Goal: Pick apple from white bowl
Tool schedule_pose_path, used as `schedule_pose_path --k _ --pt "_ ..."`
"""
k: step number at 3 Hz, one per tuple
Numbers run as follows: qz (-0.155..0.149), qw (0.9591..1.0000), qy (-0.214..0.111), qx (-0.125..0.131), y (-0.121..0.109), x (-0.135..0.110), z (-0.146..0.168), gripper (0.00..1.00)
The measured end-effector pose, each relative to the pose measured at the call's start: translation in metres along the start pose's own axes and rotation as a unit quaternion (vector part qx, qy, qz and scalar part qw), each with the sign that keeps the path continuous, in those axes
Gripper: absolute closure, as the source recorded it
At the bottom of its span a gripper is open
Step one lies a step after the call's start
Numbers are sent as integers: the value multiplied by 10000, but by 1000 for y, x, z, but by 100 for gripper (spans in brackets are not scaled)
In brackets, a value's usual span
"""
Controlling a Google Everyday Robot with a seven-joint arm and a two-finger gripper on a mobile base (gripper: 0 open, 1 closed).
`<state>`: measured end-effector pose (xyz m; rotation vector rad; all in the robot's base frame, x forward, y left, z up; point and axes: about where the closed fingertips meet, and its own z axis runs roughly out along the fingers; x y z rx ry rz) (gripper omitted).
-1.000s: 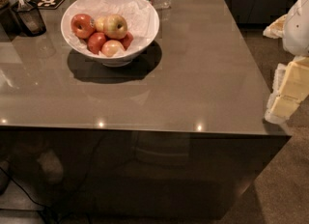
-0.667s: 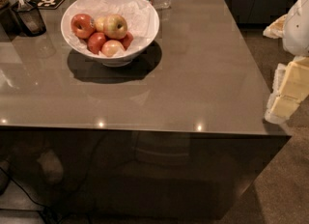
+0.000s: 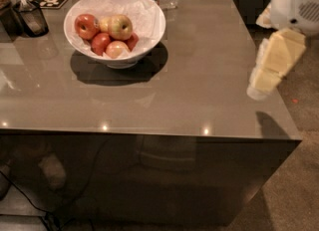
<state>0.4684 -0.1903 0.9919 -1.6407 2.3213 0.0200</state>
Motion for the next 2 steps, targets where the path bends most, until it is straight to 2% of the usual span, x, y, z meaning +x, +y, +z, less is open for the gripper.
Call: schedule_pose_path --k 1,2 --pt "168 9997 -166 -2 -24 -53 -7 0" --pt "119 9991 -362 160 -31 -70 -12 0"
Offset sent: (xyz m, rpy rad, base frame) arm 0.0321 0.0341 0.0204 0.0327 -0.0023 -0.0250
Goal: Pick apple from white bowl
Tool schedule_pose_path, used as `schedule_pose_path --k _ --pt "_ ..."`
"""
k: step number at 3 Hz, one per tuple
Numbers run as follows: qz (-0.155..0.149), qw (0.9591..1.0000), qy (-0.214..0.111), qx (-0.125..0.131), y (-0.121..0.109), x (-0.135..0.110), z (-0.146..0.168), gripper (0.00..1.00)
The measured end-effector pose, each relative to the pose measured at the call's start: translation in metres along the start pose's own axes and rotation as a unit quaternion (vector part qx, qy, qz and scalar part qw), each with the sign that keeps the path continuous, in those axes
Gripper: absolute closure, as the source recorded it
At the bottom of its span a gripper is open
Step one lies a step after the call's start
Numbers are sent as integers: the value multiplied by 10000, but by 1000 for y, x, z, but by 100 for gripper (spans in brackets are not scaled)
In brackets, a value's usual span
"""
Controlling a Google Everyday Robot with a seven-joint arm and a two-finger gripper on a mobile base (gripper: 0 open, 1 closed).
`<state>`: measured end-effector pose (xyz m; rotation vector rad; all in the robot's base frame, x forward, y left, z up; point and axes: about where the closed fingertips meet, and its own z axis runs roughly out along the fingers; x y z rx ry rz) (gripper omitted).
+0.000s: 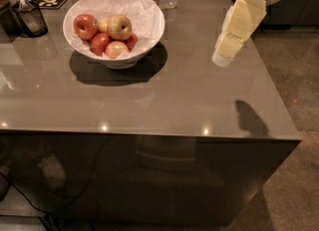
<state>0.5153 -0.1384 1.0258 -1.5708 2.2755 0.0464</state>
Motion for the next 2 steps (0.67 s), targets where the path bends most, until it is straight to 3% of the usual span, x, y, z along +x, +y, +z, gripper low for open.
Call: schedule_pose_path --k 1,2 --pt "-29 9999 -111 84 -5 -8 1 0" --pt "-4 9996 -277 29 -19 -40 15 0"
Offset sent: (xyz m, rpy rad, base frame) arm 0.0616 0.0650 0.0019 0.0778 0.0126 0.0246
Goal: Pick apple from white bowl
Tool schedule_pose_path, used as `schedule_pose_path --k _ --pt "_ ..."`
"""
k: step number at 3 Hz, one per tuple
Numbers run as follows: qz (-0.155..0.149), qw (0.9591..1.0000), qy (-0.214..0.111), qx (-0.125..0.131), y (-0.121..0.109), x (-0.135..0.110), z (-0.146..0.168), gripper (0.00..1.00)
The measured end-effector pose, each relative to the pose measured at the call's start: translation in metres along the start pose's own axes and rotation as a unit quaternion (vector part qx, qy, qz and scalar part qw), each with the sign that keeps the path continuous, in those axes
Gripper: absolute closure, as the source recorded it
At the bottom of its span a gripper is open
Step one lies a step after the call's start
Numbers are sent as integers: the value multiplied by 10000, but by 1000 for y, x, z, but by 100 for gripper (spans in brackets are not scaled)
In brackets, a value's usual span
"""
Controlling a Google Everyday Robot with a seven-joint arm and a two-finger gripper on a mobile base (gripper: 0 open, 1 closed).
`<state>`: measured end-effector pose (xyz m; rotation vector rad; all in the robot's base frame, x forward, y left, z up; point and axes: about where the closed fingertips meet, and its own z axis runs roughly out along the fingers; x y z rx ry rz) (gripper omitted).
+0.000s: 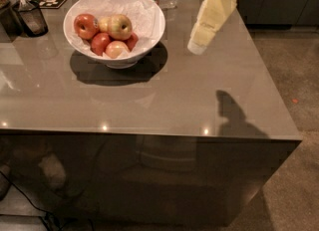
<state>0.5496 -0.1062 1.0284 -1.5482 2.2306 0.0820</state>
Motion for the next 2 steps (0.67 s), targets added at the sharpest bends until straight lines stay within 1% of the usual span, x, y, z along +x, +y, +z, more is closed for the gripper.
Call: schedule_pose_path --k 1,2 --pt "-4 9999 79 -95 -15 -38 20 0" --pt "-229 9994 2 -263 -24 -76 43 0"
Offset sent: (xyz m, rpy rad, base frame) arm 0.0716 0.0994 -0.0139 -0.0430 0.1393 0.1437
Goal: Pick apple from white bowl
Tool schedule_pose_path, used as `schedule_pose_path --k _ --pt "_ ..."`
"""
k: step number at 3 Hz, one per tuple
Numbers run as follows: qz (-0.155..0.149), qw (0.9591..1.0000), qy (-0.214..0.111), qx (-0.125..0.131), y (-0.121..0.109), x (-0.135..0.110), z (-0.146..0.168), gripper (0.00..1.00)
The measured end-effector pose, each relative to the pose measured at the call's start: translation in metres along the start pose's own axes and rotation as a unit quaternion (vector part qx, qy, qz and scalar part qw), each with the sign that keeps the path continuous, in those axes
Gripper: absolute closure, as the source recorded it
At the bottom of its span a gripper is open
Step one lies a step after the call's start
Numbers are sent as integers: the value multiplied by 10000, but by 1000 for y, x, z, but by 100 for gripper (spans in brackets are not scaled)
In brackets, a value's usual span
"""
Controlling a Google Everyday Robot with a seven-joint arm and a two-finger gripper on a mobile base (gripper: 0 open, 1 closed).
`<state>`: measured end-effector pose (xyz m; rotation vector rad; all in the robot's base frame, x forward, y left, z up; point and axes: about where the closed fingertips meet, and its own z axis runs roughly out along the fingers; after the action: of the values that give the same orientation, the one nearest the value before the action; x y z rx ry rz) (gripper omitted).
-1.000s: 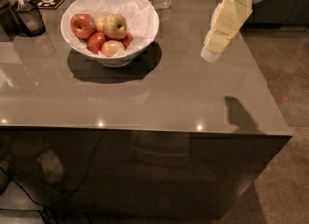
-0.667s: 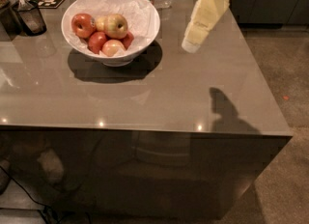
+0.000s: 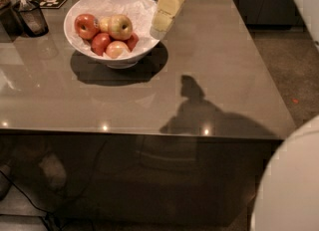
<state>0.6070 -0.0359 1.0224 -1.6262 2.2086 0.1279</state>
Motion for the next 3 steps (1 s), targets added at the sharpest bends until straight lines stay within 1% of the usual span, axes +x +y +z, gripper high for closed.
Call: schedule_pose_path --k 1,2,3 --pt "-6 9998 -147 118 -6 -8 0 0" --pt "-287 9991 -262 -157 -3 -33 25 0" --pt "-416 9978 -245 -447 -6 -72 62 0"
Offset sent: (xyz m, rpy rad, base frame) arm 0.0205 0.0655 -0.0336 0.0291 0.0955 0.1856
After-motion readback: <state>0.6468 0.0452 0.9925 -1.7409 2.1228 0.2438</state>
